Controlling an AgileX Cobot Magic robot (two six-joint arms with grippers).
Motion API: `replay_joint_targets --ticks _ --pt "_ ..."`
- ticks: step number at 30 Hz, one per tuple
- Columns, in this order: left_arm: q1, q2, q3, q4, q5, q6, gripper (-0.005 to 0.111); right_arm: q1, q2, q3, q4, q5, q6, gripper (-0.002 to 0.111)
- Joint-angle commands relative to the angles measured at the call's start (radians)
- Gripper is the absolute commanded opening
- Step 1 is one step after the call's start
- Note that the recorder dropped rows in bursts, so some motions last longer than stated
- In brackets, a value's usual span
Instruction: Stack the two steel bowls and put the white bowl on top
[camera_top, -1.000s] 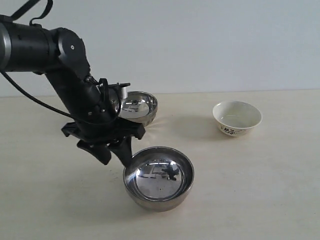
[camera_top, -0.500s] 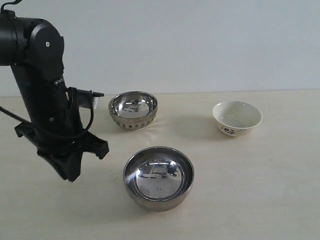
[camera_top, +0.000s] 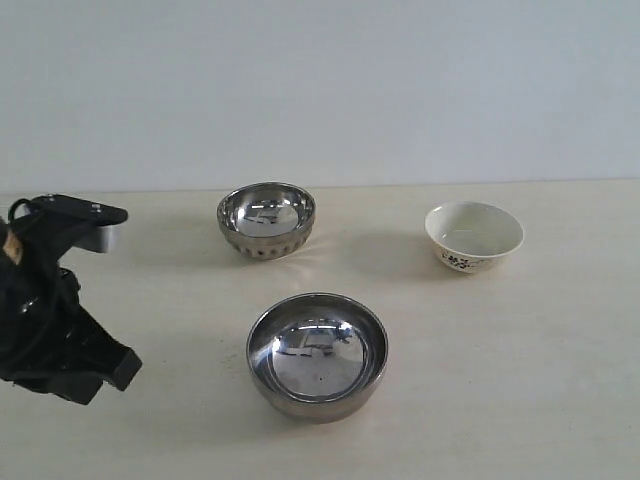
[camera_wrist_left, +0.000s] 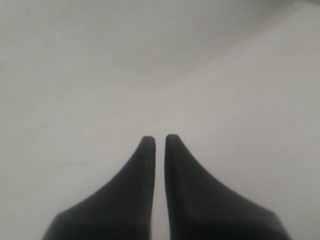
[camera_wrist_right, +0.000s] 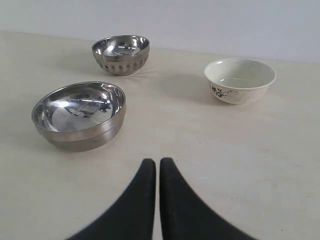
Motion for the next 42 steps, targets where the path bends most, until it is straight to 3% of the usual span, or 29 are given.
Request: replay_joint_targets --ticks 1,12,16,23,32,34,42 --pt "0.0 -0.17 0.159 -0.121 -0.28 -0.007 0.004 -0.006 -0.005 0.0 -0.005 -0.005 -0.004 0.0" --pt "-0.004 -0.465 0.564 -0.604 -0.743 0.237 0.004 -0.006 -0.005 0.0 -0.005 -0.005 -0.004 0.0" --pt "-0.004 -0.598 0.694 -0.689 -0.915 0.242 0.004 -0.006 -0.005 0.0 -0.005 -0.005 -0.004 0.0" --pt "-0.004 -0.744 0.712 -0.687 -0.893 0.196 0.004 -0.006 -0.005 0.0 -0.005 -0.005 -0.004 0.0" --pt "-0.004 -0.76 0.712 -0.681 -0.893 0.208 0.004 -0.006 -0.005 0.0 -0.005 -0.005 -0.004 0.0" --pt "0.002 -0.778 0.712 -0.622 -0.94 0.212 0.004 -0.006 -0.005 0.0 -0.005 -0.005 -0.004 0.0" --pt "0.191 -1.075 0.712 -0.621 -0.942 0.272 0.004 -0.006 -0.005 0.0 -0.005 -0.005 -0.002 0.0"
